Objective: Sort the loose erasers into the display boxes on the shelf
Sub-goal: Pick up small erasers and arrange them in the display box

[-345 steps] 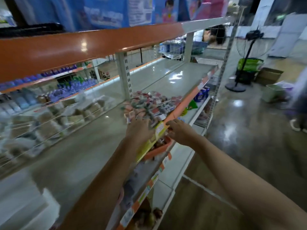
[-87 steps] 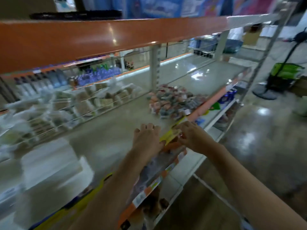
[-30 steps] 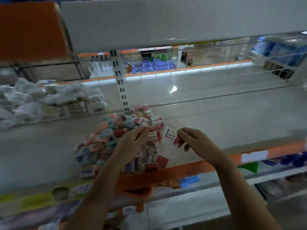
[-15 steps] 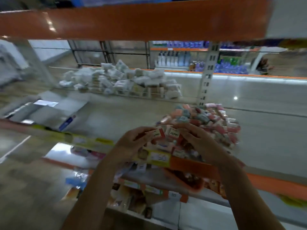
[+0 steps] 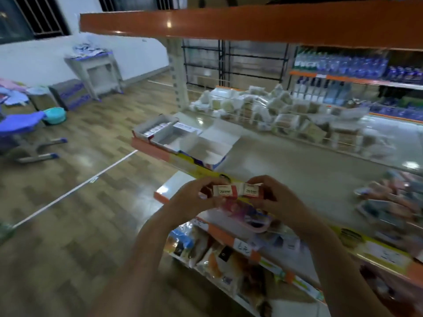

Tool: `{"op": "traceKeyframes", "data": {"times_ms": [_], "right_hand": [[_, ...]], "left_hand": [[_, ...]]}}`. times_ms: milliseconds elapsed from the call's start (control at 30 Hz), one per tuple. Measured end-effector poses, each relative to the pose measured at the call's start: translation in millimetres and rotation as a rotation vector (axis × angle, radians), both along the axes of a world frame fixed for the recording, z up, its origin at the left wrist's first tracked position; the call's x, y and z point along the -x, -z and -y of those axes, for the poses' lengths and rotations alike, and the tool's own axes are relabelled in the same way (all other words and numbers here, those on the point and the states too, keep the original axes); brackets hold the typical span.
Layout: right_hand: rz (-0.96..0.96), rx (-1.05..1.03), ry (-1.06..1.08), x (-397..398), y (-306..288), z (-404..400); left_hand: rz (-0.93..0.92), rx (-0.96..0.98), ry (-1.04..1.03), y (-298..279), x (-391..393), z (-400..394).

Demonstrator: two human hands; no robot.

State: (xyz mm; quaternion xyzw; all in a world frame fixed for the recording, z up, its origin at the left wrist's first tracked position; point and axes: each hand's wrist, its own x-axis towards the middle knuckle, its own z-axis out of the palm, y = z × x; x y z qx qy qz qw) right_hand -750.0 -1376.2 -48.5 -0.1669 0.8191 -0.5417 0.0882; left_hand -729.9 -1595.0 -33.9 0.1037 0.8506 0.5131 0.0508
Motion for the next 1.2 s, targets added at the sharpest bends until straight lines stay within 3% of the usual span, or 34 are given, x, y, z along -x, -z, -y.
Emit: {"op": "traceKeyframes", "data": {"times_ms": [467,800,1200], "right_hand": [[-0.258,-0.118,-0.031,154,-8,175],[-0.287,-0.303,-0.039,278,-23,252],[-0.249,-0.59,0.205,361,-6,331]], "left_hand": [[-0.065,-0.013,-0.145,20,130,176],[-0.054,0.038,-0.144,10,258,255],[-0.089,0.122,0.136,14,372,318]]}}
